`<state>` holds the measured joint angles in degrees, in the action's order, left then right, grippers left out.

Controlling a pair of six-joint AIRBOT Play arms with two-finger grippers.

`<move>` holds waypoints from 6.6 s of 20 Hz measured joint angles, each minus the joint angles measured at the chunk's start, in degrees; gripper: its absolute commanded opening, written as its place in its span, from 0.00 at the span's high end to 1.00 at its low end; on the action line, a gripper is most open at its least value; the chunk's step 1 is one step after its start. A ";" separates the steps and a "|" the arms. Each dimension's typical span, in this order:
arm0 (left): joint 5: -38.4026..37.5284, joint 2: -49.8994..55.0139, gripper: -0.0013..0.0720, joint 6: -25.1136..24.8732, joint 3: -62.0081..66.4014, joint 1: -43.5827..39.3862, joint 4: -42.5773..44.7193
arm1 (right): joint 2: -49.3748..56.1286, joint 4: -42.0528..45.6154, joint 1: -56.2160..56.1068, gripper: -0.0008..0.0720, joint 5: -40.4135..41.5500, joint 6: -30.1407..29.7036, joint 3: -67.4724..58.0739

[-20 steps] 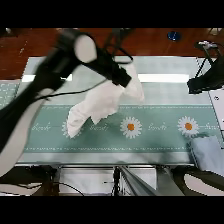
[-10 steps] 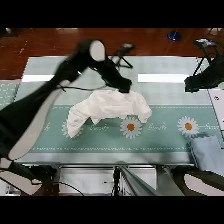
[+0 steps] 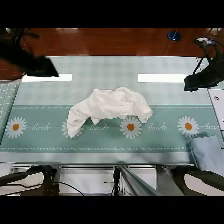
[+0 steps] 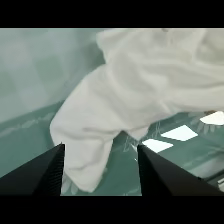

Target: Fold the shirts.

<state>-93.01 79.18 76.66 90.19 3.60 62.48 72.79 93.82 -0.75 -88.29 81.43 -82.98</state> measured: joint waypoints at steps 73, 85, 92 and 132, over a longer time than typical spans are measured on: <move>16.00 2.86 0.94 -22.71 -46.69 8.13 -24.96 | 14.97 -60.30 -4.96 0.96 31.63 -19.96 36.89; 8.11 -0.33 0.94 -20.44 -25.20 8.15 -24.90 | -1.07 -49.20 -4.98 0.97 24.68 -16.35 16.41; 5.90 -11.72 0.94 -14.62 4.42 8.17 -23.52 | -12.02 -20.72 -4.96 0.97 17.88 -5.09 -8.46; 34.25 -19.71 0.94 -8.94 -41.00 5.60 -19.37 | 4.81 -13.18 -5.05 0.96 25.07 1.44 10.95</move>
<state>-58.76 59.46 67.72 49.19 9.19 43.11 77.60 80.64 -5.80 -63.22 82.87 -72.03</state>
